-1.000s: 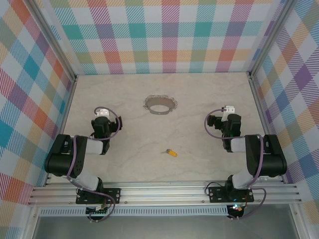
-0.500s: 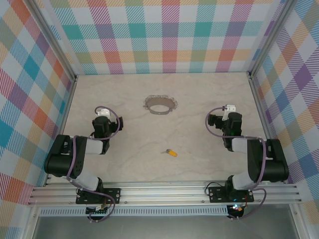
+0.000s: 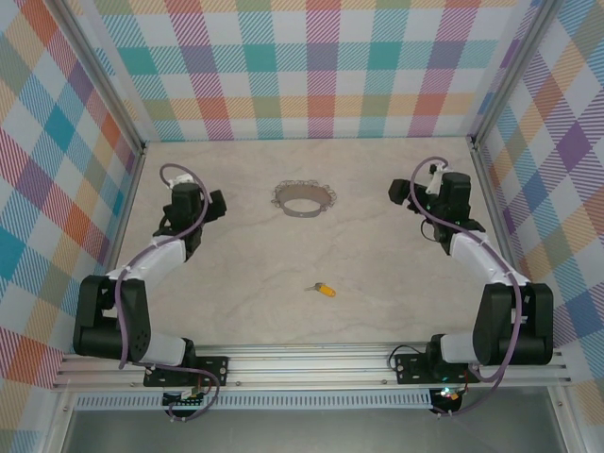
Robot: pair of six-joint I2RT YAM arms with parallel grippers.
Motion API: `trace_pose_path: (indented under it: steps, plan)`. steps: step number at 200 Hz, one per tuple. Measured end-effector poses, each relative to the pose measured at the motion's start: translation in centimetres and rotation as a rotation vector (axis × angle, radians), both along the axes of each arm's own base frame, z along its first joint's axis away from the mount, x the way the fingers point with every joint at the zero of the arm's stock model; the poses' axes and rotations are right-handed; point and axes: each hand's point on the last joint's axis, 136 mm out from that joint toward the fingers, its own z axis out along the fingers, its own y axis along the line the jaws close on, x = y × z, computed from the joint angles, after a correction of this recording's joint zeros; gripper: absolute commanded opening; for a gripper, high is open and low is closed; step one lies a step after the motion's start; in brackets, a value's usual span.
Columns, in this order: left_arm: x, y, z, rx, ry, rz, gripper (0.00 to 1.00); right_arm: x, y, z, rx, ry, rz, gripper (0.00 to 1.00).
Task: Put the keys on the keyring
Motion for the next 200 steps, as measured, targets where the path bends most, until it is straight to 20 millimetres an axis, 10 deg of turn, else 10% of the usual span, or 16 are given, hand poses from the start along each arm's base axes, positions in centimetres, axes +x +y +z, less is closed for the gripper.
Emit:
trace_pose_path:
  steps: [32,100,200]
  plan:
    - [0.0,-1.9,1.2,-0.147,0.041,-0.005,0.96,0.0,5.2,0.4,0.103,0.094,0.163,0.88]
    - [-2.5,-9.8,-2.8,-0.346,0.256,-0.148,0.95,-0.5,14.8,-3.5,-0.027,0.301,0.415,0.72]
    - [-1.8,-8.7,-1.0,-0.327,0.292,-0.053,0.97,2.3,21.1,-12.1,-0.442,0.447,0.546,0.51]
